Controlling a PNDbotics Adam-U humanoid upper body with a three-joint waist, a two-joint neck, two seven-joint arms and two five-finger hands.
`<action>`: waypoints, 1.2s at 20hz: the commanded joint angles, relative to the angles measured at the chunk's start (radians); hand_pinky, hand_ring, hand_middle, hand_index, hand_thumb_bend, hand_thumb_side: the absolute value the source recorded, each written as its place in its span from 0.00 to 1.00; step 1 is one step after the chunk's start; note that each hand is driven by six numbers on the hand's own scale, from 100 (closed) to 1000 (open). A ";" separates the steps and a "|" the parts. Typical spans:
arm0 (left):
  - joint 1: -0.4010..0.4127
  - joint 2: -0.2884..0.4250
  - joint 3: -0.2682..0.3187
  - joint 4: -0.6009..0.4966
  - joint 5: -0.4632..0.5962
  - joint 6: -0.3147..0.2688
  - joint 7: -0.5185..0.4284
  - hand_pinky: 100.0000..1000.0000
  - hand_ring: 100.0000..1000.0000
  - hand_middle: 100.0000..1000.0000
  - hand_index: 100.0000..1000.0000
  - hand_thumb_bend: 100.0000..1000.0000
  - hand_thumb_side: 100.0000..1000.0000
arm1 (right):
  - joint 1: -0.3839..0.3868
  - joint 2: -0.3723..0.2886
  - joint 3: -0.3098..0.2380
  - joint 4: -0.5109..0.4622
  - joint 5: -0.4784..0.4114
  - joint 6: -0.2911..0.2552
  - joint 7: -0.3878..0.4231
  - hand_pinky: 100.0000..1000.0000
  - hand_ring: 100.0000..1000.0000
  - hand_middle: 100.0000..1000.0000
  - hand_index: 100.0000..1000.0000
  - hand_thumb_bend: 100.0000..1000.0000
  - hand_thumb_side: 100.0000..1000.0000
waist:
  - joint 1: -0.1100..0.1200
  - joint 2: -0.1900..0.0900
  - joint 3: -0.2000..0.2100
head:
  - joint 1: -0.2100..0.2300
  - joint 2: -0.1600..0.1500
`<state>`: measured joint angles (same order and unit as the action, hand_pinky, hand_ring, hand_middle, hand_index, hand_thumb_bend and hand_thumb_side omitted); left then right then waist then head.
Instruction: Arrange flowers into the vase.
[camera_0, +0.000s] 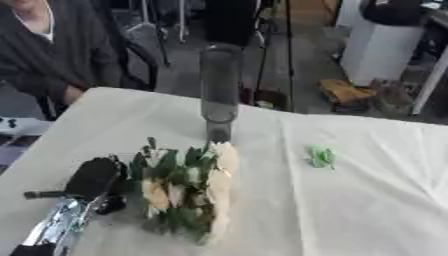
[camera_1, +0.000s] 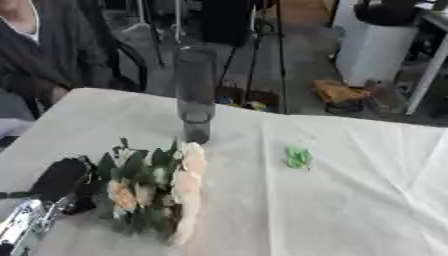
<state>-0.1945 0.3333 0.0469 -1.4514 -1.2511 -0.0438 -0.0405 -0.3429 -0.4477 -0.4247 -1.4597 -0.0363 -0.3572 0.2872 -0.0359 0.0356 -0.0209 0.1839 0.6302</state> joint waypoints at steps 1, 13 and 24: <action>-0.015 0.004 0.012 -0.013 0.032 -0.003 0.032 0.00 0.00 0.00 0.03 0.09 0.00 | -0.015 -0.023 -0.005 -0.015 -0.003 0.002 0.000 0.74 0.91 0.52 0.63 0.00 0.52 | 0.000 -0.008 -0.001 | 0.004 -0.009; -0.034 0.003 0.011 -0.017 0.075 -0.024 0.019 0.00 0.00 0.00 0.00 0.25 0.00 | -0.016 -0.019 -0.006 -0.019 -0.003 0.006 -0.002 0.74 0.91 0.52 0.63 0.00 0.52 | 0.000 -0.009 -0.002 | 0.004 -0.013; -0.055 0.008 0.023 -0.097 0.107 -0.015 -0.012 0.00 0.00 0.00 0.00 0.22 0.00 | -0.016 -0.020 -0.007 -0.020 -0.002 0.007 -0.003 0.74 0.91 0.52 0.63 0.00 0.51 | 0.001 -0.009 -0.002 | 0.005 -0.014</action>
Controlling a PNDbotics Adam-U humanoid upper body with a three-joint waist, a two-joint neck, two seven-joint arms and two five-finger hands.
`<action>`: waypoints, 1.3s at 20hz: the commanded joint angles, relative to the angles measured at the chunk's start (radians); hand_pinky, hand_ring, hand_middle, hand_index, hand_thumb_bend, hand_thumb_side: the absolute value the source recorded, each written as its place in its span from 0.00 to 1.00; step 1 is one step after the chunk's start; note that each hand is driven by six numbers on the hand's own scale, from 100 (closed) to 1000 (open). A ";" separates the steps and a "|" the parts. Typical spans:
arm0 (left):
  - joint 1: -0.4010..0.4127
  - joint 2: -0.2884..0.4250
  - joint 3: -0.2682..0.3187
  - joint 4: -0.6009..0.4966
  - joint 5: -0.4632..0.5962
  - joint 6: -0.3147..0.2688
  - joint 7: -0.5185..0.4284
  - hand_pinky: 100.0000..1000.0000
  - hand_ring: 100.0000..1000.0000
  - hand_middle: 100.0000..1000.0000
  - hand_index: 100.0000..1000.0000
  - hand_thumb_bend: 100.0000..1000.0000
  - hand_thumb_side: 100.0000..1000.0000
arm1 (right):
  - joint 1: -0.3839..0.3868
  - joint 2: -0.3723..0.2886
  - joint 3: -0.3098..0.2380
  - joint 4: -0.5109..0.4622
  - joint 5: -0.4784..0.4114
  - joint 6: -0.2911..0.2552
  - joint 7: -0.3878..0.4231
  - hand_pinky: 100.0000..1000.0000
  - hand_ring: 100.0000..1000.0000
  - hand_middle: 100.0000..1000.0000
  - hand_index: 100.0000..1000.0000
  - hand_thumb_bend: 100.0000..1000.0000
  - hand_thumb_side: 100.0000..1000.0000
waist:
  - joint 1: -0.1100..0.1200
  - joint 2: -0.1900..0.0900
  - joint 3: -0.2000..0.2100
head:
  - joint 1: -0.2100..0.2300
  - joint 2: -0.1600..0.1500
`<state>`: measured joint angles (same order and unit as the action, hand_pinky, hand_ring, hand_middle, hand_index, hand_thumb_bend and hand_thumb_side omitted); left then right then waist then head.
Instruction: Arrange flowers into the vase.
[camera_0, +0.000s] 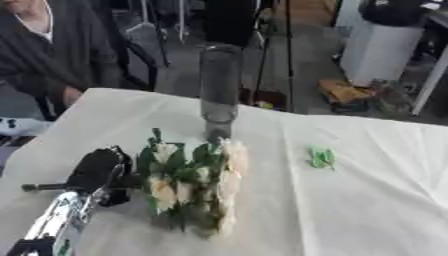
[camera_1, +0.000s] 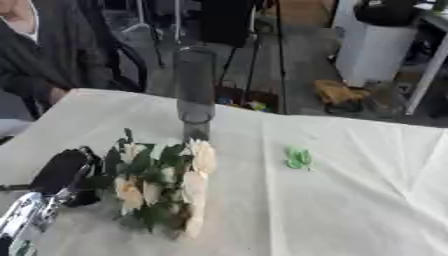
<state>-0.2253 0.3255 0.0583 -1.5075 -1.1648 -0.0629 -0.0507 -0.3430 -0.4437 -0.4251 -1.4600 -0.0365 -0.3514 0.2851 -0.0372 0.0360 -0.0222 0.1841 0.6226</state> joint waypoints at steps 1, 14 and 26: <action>-0.027 0.016 0.013 -0.049 0.031 0.007 -0.002 0.00 0.00 0.00 0.00 0.21 0.00 | -0.015 -0.024 -0.007 -0.019 -0.002 0.001 0.000 0.74 0.91 0.52 0.63 0.00 0.51 | 0.002 -0.009 -0.001 | 0.005 -0.007; -0.063 0.019 0.022 -0.142 0.125 0.036 0.024 0.00 0.00 0.00 0.00 0.13 0.00 | -0.015 -0.024 -0.007 -0.019 -0.001 0.001 0.000 0.74 0.91 0.52 0.63 0.00 0.51 | 0.002 -0.009 -0.001 | 0.003 -0.009; -0.191 0.031 0.008 -0.195 0.350 0.080 0.035 0.00 0.00 0.00 0.00 0.05 0.00 | -0.014 -0.024 -0.007 -0.018 -0.001 0.002 0.001 0.74 0.91 0.52 0.63 0.00 0.51 | 0.001 -0.012 -0.005 | 0.001 -0.012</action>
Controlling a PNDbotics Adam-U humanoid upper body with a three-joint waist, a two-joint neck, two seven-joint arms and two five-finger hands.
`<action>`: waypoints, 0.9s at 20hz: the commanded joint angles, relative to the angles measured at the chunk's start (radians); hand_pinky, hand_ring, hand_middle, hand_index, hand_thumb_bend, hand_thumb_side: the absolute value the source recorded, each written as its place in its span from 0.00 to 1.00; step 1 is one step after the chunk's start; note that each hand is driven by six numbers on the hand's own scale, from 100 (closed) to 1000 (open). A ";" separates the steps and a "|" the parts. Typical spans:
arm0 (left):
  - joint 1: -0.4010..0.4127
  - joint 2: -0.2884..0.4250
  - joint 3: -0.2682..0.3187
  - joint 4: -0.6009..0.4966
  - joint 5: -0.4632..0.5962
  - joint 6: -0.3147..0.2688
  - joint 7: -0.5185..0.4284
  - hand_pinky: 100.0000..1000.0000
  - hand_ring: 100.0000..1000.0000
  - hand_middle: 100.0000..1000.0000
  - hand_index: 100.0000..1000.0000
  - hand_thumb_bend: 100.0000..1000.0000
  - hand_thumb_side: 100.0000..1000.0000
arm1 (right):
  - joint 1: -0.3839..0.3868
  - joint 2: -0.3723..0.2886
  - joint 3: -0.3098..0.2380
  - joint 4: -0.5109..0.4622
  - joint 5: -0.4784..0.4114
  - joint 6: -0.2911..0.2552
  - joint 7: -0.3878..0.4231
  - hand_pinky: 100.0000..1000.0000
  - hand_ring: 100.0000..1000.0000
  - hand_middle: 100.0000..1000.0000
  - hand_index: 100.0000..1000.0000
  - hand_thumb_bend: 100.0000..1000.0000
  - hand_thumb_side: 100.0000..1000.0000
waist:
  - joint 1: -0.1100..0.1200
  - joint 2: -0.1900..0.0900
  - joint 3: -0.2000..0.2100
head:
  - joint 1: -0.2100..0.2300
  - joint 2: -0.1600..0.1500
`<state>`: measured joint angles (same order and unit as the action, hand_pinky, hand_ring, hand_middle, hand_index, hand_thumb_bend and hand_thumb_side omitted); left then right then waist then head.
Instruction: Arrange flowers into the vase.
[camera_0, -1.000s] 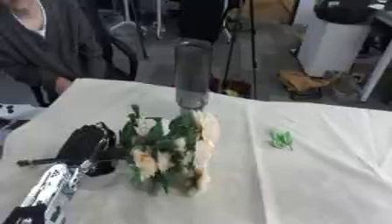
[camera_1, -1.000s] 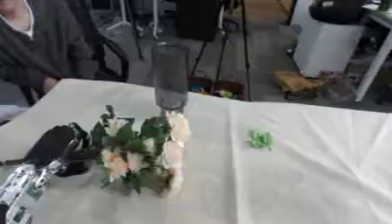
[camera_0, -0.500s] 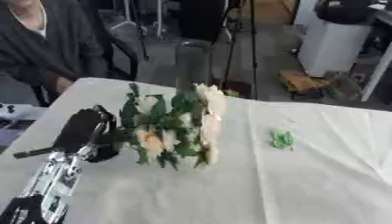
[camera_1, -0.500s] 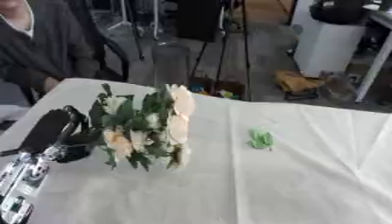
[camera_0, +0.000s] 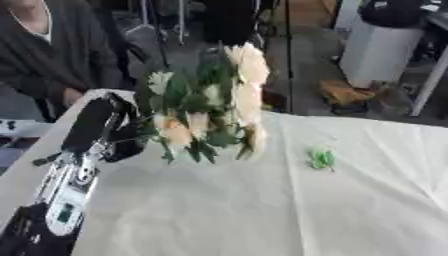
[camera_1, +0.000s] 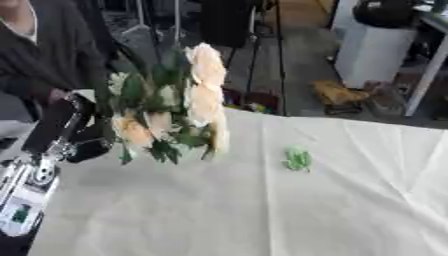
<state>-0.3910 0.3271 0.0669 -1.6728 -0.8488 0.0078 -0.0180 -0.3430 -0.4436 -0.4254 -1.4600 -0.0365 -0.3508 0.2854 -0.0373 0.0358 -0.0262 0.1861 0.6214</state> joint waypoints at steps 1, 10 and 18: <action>-0.027 0.030 -0.001 -0.031 0.039 0.011 0.001 0.00 0.00 0.00 0.00 0.05 0.00 | -0.014 -0.024 -0.007 -0.018 -0.001 0.001 0.000 0.74 0.91 0.52 0.63 0.00 0.51 | 0.001 -0.012 -0.001 | -0.001 -0.011; -0.174 -0.031 -0.001 -0.044 0.199 0.046 0.059 0.00 0.00 0.00 0.00 0.00 0.00 | -0.014 -0.018 -0.004 -0.016 -0.002 0.002 0.002 0.74 0.91 0.52 0.63 0.00 0.51 | -0.007 -0.021 -0.008 | 0.003 -0.021; -0.303 -0.072 -0.005 0.014 0.287 0.071 0.131 0.00 0.00 0.00 0.00 0.00 0.00 | -0.014 -0.009 0.002 -0.011 -0.002 -0.001 0.007 0.74 0.91 0.52 0.63 0.00 0.50 | -0.016 -0.031 -0.018 | 0.005 -0.025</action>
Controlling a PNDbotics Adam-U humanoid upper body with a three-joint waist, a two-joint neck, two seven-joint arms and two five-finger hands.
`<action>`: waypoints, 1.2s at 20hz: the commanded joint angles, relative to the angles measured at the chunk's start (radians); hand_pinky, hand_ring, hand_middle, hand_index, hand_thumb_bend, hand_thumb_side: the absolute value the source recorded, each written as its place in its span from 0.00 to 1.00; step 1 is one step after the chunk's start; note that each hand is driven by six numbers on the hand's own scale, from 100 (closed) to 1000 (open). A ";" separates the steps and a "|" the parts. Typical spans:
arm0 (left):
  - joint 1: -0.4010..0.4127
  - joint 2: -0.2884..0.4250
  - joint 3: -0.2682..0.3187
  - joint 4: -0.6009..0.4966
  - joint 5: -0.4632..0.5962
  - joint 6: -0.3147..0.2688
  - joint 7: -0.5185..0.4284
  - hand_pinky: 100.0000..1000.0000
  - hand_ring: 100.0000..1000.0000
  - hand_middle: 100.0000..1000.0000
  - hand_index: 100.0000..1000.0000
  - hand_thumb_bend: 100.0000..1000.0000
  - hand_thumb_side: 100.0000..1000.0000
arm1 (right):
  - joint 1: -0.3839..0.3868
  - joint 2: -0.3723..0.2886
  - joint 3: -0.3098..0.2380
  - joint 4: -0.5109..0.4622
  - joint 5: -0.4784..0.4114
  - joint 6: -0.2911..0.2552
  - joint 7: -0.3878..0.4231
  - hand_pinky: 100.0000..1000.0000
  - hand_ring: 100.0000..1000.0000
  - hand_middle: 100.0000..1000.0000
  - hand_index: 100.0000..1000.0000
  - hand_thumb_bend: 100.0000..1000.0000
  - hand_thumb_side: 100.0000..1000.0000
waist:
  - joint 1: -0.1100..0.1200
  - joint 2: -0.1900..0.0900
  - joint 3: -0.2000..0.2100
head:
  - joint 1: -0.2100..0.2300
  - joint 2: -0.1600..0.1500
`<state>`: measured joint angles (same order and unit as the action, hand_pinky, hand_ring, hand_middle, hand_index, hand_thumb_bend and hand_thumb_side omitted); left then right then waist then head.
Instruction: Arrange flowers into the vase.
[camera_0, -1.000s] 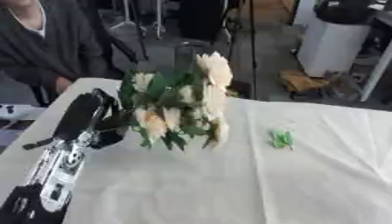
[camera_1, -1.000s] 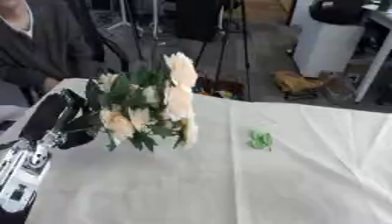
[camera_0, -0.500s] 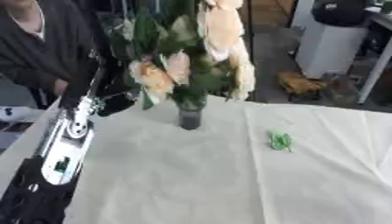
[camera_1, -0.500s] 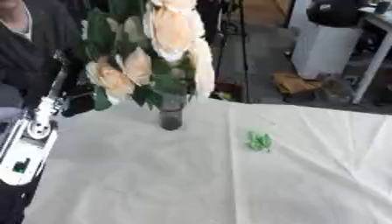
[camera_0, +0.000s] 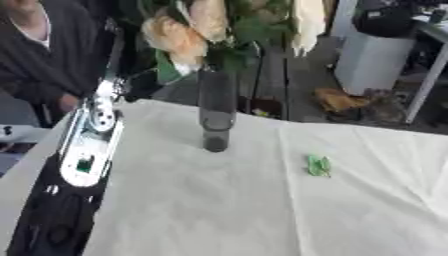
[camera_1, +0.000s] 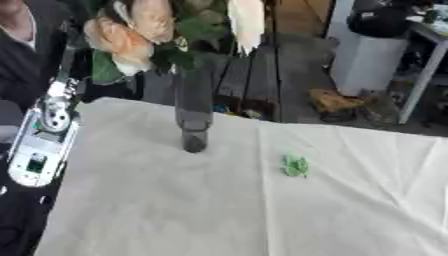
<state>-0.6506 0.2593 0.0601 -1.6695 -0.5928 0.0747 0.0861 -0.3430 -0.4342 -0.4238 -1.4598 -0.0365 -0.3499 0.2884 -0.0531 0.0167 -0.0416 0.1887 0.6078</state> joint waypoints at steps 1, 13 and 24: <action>-0.058 -0.008 0.002 0.025 0.042 0.006 0.040 0.00 0.00 0.00 0.00 0.00 0.00 | -0.015 -0.018 0.001 -0.010 -0.002 -0.002 0.004 0.74 0.91 0.52 0.63 0.00 0.50 | -0.001 -0.013 -0.004 | 0.002 -0.012; -0.237 -0.046 0.037 0.197 0.167 -0.005 0.222 0.00 0.00 0.00 0.00 0.00 0.00 | -0.020 -0.009 0.006 -0.008 -0.001 0.000 0.012 0.74 0.91 0.52 0.63 0.00 0.51 | -0.001 -0.013 -0.030 | 0.008 -0.018; -0.352 -0.038 0.074 0.197 0.228 -0.024 0.322 0.00 0.00 0.00 0.00 0.00 0.00 | -0.024 -0.006 0.009 -0.009 0.001 0.006 0.018 0.74 0.91 0.52 0.63 0.00 0.51 | 0.005 -0.016 -0.047 | 0.016 -0.019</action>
<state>-0.9713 0.2107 0.1231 -1.4582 -0.3791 0.0546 0.3921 -0.3474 -0.4178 -0.4127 -1.4590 -0.0365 -0.3444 0.3051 -0.0486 0.0118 -0.0882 0.2013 0.5965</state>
